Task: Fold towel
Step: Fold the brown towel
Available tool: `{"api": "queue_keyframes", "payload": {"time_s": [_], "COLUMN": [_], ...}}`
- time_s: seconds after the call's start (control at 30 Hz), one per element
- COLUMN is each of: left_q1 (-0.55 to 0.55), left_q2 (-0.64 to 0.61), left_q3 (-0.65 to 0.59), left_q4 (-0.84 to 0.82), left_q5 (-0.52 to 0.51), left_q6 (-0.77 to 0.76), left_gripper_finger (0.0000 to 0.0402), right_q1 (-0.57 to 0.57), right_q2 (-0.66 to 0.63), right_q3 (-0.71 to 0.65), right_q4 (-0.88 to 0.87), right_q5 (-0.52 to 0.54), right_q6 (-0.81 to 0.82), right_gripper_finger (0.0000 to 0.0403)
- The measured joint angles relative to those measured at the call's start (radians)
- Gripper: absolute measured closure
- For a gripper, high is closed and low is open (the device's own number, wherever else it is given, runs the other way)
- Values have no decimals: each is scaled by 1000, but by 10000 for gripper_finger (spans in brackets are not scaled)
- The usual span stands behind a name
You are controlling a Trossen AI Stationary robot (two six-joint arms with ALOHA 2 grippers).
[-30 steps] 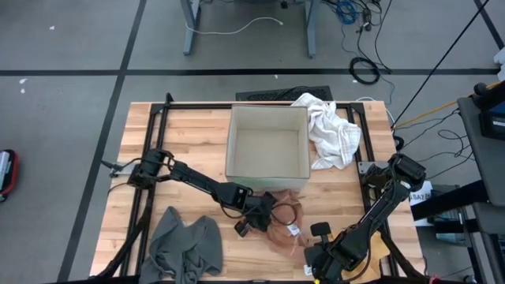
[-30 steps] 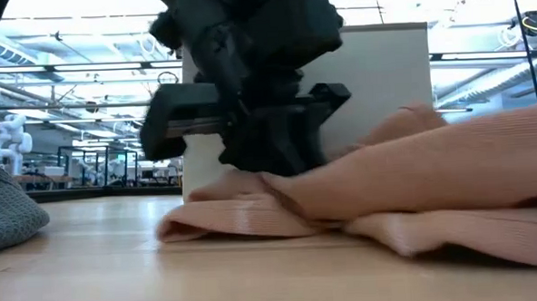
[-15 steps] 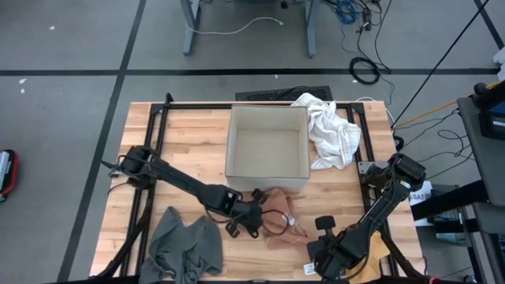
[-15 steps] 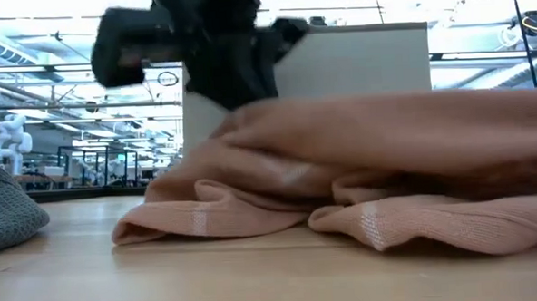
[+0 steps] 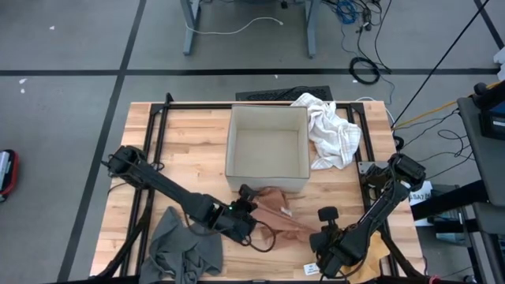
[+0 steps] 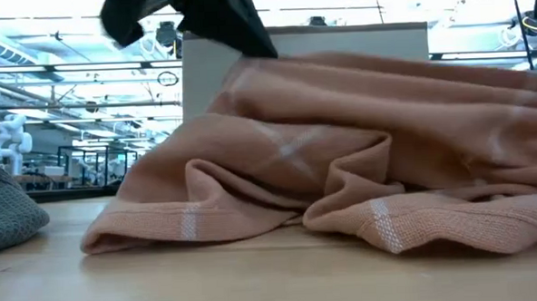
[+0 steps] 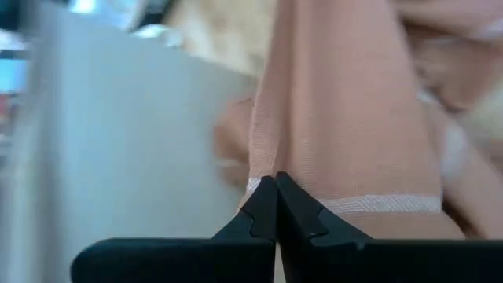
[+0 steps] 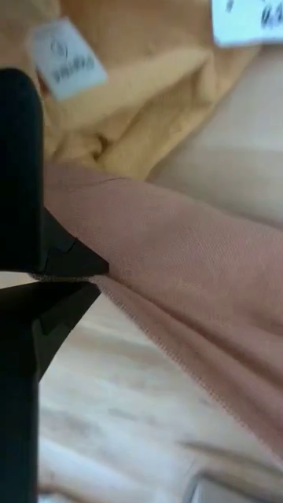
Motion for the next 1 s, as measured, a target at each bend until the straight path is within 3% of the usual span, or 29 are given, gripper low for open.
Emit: {"api": "queue_keyframes", "payload": {"time_s": [0.23,0.33,0.57,0.67,0.77,1.0], "left_q1": [-33,-50,-67,-77,-100,-83], "left_q2": [-47,-62,-2,43,84,73], "left_q3": [0,0,-3,-23,-33,-34], "left_q4": [9,-2,9,9,8,82], "left_q5": [-106,-100,253,345,338,111], "left_q6": [-27,-71,-332,-379,-395,-309], "left_gripper_finger": [401,401,401,394,368,324], "right_q1": [-1,-1,-1,2,0,0], "right_q2": [0,0,0,-3,-5,-5], "right_q3": [1,1,0,0,0,0], "right_q4": [-63,-115,-171,-178,-179,-114], "right_q5": [41,38,57,76,86,105], "right_q6": [-3,1,-15,-21,-36,-68], "right_gripper_finger": [403,403,403,403,403,403]}}
